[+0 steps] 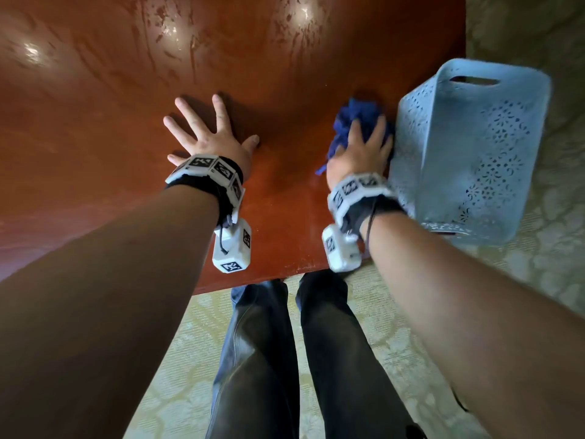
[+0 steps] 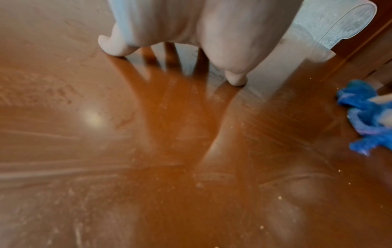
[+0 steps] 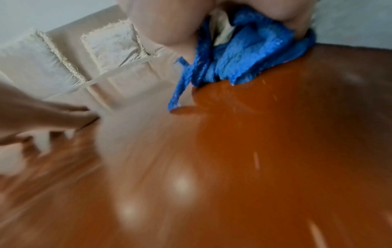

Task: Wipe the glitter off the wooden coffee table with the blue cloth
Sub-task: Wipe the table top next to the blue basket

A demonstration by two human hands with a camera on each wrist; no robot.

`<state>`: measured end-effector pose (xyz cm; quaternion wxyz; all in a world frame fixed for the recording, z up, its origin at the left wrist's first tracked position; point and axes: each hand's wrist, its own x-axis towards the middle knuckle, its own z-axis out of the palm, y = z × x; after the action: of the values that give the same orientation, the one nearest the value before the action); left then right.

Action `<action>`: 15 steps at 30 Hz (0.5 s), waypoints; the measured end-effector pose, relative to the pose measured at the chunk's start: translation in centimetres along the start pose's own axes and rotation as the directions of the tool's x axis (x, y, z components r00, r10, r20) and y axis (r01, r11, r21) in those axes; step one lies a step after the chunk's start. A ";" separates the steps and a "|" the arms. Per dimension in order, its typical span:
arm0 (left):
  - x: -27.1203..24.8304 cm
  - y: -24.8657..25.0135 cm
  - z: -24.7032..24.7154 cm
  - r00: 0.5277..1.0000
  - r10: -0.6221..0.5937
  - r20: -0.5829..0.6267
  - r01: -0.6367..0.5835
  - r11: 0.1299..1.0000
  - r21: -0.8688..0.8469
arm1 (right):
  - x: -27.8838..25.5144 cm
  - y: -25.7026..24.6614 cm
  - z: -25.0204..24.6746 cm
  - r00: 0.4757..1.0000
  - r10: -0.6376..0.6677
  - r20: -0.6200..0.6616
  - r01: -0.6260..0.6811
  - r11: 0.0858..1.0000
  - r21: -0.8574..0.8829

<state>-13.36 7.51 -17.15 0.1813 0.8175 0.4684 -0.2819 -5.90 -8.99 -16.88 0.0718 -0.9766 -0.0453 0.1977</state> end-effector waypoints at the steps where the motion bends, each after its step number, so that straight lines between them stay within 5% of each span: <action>1: 0.0 0.0 -0.1 1.000 0.003 0.002 -0.003 1.000 0.006 | 1.3 -0.4 -0.7 1.000 -0.013 0.019 0.014 1.000 -0.008; 4: 0.0 0.0 -0.2 1.000 0.010 0.015 -0.010 1.000 0.008 | 1.4 -0.5 -0.4 0.990 -0.140 0.008 0.140 0.990 -0.007; 8: -0.4 -0.1 -0.5 0.999 0.018 0.029 -0.019 1.000 0.015 | -5.5 2.4 1.8 0.925 -0.379 0.019 0.379 0.925 -0.005; 15: -0.9 -1.6 -0.3 0.993 0.108 0.041 -0.110 0.992 0.054 | -4.9 2.9 1.4 0.970 -0.240 0.040 0.242 0.970 -0.033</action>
<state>-15.06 7.88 -16.36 0.1820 0.8411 0.4115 -0.3002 -10.80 -12.27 -16.79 0.0758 -0.9614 -0.1685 0.2039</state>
